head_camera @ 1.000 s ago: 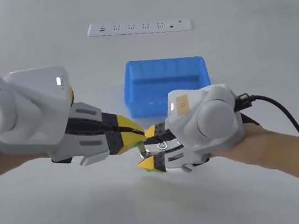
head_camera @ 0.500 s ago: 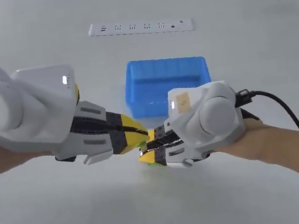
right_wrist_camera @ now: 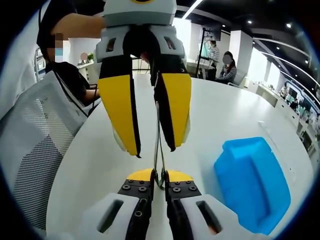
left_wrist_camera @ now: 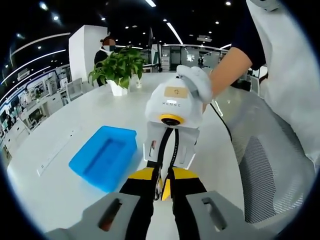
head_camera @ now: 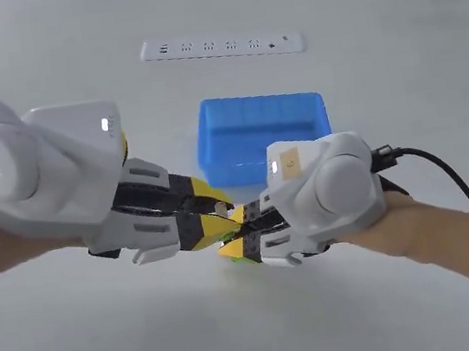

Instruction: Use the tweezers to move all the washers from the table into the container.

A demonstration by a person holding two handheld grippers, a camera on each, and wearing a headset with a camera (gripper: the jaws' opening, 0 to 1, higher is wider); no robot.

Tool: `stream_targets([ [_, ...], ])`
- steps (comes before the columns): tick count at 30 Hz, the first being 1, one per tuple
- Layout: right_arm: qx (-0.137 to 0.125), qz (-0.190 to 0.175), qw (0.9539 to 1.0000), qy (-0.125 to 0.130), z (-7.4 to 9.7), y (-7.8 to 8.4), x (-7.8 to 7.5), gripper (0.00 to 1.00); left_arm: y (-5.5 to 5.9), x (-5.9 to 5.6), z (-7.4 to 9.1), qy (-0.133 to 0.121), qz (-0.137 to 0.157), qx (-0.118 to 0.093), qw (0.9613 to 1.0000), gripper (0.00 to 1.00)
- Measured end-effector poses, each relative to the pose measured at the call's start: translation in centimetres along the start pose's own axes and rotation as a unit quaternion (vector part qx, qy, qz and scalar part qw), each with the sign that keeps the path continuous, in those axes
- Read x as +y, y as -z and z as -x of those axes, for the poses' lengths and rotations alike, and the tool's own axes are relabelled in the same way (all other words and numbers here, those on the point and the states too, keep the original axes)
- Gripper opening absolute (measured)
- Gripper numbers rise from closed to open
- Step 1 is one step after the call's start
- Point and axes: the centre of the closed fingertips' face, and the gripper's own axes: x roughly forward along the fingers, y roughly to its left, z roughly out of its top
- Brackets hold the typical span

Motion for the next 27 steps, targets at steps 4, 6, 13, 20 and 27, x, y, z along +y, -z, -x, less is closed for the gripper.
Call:
stream_targets([
  [4, -0.002, -0.004, 1.0, 0.001, 0.0, 0.0, 0.0, 0.09, 0.7, 0.2, 0.0, -0.005, -0.003, 0.018, 0.9998, 0.17],
  [6, -0.002, -0.003, 1.0, 0.001, 0.0, -0.1, 0.0, 0.09, 0.8, 0.2, 0.1, -0.007, 0.001, 0.018, 0.9998, 0.19],
  [13, -0.006, -0.007, 0.9999, 0.004, 0.5, -0.5, 0.0, 0.09, 1.4, 0.4, 0.7, -0.023, 0.039, 0.03, 0.9985, 0.26],
  [20, -0.009, -0.01, 0.9998, 0.012, 2.0, -0.7, -0.1, 0.09, 1.6, 0.4, 1.9, -0.049, 0.073, 0.017, 0.9959, 0.31],
  [27, -0.017, -0.015, 0.9993, 0.029, 3.7, -1.1, -0.4, 0.09, 1.5, 0.9, 3.3, -0.105, 0.107, -0.017, 0.9886, 0.5],
])
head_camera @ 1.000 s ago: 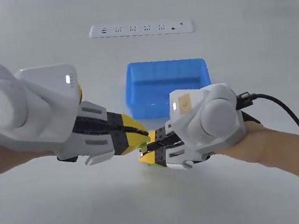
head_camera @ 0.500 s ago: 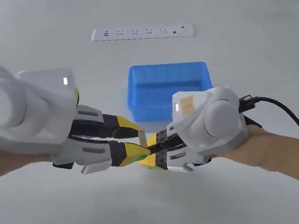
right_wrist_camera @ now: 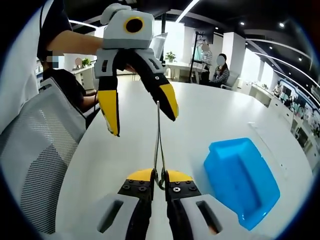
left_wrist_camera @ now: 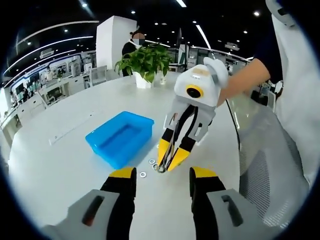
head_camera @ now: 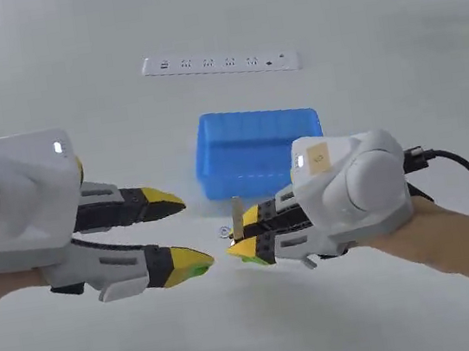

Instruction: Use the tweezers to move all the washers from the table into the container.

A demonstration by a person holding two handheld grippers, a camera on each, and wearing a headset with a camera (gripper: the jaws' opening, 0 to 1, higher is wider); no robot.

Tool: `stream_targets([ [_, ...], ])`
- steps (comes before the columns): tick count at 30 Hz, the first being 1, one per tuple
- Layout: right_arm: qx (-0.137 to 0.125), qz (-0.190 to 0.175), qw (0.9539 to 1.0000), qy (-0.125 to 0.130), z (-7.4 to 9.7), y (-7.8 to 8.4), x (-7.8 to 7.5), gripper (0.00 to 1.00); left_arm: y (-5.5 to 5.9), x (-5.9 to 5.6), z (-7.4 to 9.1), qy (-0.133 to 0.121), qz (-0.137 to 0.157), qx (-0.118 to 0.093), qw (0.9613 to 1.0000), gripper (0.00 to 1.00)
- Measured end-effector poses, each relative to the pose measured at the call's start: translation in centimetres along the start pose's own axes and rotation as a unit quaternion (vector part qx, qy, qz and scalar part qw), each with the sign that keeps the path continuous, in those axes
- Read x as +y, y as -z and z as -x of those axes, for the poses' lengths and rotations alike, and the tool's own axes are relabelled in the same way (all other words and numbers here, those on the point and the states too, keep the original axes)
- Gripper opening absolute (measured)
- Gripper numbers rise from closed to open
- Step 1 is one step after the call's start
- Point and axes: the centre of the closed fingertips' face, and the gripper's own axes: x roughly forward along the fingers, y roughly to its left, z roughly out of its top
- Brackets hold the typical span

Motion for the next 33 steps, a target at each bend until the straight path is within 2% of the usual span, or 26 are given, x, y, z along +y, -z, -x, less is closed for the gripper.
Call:
stream_targets([
  [2, -0.003, -0.003, 1.0, 0.007, 0.6, -0.3, -0.2, 0.09, -0.2, 0.2, 0.5, -0.015, 0.031, -0.016, 0.9993, 0.56],
  [6, -0.008, -0.002, 0.9998, 0.016, 1.9, -1.0, -0.8, 0.09, 0.4, 0.5, 1.2, -0.042, 0.042, -0.02, 0.998, 0.65],
  [11, -0.017, -0.011, 0.999, 0.04, 3.7, -1.9, -2.4, 0.09, 1.4, 0.3, 2.0, -0.057, 0.059, -0.027, 0.9962, 0.69],
  [15, -0.027, -0.012, 0.9981, 0.054, 5.2, -3.0, -3.5, 0.09, 2.4, 0.1, 2.4, -0.072, 0.07, -0.027, 0.9946, 0.76],
  [18, -0.03, -0.014, 0.9975, 0.062, 5.8, -3.3, -4.3, 0.09, 3.0, 0.0, 2.7, -0.079, 0.071, -0.023, 0.9941, 0.79],
  [20, -0.023, -0.008, 0.9974, 0.068, 6.1, -3.1, -4.8, 0.09, 3.3, 0.0, 2.9, -0.078, 0.074, -0.02, 0.994, 0.81],
  [26, -0.019, -0.002, 0.9963, 0.083, 7.1, -3.3, -6.7, 0.09, 3.7, -0.1, 3.3, -0.085, 0.07, -0.023, 0.9936, 0.9],
  [33, -0.018, 0.005, 0.9952, 0.096, 7.1, -3.9, -9.0, 0.09, 4.4, -0.3, 3.3, -0.092, 0.068, -0.022, 0.9932, 0.99],
])
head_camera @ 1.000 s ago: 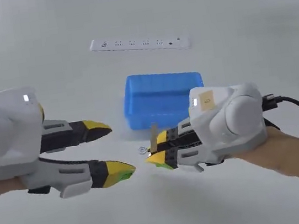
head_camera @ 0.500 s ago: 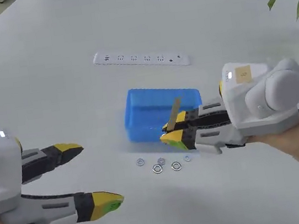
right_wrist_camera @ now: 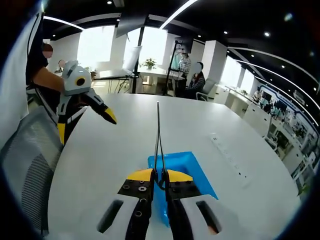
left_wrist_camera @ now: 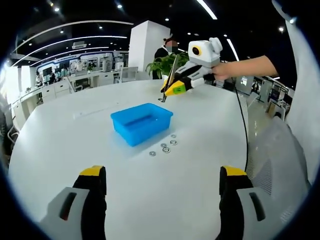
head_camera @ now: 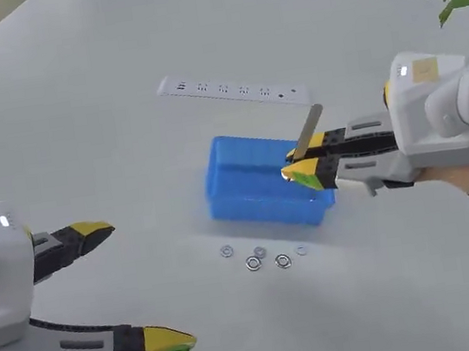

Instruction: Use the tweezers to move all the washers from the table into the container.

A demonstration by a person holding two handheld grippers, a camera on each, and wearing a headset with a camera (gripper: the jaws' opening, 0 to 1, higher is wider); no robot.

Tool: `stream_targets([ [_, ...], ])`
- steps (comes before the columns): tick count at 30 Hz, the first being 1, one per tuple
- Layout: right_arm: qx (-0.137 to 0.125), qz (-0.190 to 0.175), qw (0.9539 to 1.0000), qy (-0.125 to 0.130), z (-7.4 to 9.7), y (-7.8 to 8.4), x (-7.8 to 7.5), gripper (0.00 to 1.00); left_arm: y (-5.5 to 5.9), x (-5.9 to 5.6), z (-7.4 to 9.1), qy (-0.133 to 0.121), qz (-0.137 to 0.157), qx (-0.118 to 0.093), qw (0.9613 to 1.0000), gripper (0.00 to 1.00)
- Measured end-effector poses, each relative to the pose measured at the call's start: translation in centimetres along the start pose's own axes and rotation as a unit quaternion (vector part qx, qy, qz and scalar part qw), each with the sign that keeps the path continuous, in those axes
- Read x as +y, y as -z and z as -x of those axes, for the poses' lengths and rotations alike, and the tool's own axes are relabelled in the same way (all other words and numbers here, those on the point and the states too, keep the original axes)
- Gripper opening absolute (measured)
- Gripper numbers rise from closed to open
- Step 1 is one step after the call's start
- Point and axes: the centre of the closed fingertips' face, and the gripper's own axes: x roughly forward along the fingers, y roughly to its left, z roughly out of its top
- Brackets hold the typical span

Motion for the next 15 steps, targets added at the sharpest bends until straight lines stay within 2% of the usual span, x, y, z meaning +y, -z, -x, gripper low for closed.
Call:
stream_targets([
  [7, 0.009, 0.005, 0.9999, 0.012, -1.9, 0.4, -2.9, 0.09, 1.1, 0.0, 0.2, -0.005, 0.005, 0.009, 0.9999, 0.99],
  [10, 0.016, 0.002, 0.9998, 0.012, -3.3, 1.4, -4.0, 0.09, 1.6, 0.1, 0.3, -0.008, 0.012, 0.011, 0.9998, 0.99],
  [15, 0.016, -0.017, 0.9997, 0.003, -5.0, 2.6, -4.9, 0.09, 2.3, 0.7, 0.6, -0.019, 0.016, 0.017, 0.9996, 0.99],
])
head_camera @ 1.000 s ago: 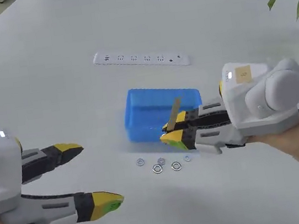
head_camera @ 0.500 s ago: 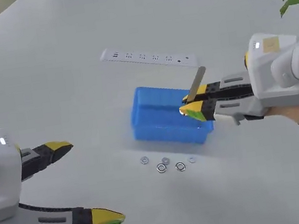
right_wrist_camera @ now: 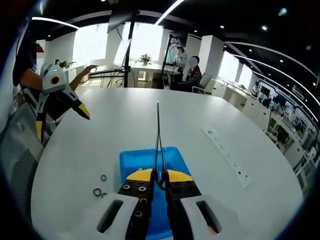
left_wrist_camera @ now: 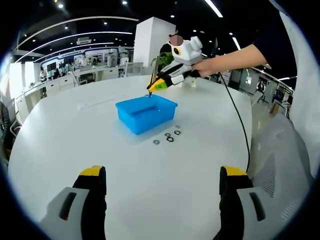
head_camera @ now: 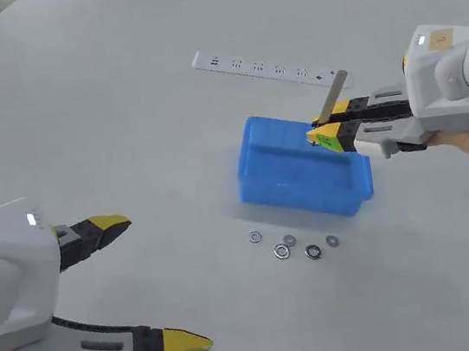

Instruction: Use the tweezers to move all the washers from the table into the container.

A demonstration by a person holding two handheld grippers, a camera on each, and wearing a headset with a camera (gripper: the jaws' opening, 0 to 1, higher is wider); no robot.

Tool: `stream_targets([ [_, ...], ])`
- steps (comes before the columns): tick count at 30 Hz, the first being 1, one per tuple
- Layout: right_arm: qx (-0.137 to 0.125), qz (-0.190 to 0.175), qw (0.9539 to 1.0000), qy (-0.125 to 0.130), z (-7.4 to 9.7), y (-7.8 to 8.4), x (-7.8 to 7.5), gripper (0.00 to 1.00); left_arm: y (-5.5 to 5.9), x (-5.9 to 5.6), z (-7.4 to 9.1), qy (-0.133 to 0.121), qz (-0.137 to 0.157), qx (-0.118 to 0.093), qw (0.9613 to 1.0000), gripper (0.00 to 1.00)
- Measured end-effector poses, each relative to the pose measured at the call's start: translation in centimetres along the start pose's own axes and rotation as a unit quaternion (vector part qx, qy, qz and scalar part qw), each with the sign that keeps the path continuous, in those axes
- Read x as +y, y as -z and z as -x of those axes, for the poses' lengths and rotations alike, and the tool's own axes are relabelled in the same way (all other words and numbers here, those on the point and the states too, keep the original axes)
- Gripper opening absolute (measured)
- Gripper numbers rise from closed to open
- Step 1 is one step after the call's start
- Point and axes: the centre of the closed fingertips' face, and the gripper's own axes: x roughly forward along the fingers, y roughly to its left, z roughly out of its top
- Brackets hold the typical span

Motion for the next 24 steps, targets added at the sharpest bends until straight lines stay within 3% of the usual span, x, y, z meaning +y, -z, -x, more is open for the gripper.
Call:
stream_targets([
  [10, 0.016, -0.021, 0.9996, -0.011, -2.8, 2.9, 0.1, 0.09, 0.3, 1.0, 0.1, -0.024, 0.017, -0.002, 0.9996, 0.99],
  [24, 0.025, -0.037, 0.9989, -0.011, -3.5, 4.6, 0.1, 0.1, 0.1, 1.2, -0.5, -0.03, 0.028, -0.001, 0.9992, 0.99],
])
